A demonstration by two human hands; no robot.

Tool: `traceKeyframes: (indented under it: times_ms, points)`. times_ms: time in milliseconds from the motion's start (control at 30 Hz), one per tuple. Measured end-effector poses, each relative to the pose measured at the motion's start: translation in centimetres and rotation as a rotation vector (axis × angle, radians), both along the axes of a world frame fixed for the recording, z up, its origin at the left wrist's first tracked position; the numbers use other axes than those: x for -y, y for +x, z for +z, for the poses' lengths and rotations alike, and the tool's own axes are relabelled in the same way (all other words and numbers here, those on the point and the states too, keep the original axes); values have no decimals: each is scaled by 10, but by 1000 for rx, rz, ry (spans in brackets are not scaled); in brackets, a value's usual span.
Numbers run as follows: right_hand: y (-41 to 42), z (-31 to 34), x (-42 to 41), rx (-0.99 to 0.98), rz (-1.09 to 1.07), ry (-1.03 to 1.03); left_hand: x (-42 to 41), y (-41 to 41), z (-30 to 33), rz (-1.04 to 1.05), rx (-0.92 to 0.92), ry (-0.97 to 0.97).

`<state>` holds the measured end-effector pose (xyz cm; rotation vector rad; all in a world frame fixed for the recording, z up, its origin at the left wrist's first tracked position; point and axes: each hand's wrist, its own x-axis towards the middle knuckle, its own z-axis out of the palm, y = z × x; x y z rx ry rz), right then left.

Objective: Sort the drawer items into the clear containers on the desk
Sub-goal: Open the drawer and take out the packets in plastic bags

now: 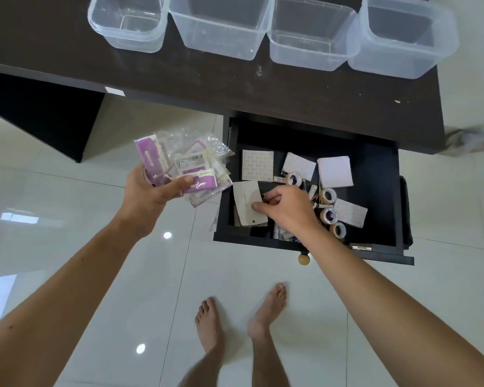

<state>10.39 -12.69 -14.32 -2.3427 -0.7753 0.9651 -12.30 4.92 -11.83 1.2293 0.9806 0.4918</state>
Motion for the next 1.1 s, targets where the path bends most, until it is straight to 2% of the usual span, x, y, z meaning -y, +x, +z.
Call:
traceKeyframes:
  times_ms: [200, 400, 667, 900, 1100]
  points:
    - [1, -6, -3, -27, 0, -32, -2, 8, -2, -46, -2, -2]
    - [12, 7, 0, -110, -72, 26, -2, 13, 1, -74, -24, -16]
    - [40, 41, 21, -133, -117, 221, 5, 31, 10, -112, -59, 8]
    - [67, 70, 58, -208, -311, 485, 40, 72, 15, -136, -60, 37]
    - [79, 72, 90, -152, -271, 473, 90, 128, 26, -282, 3, 32]
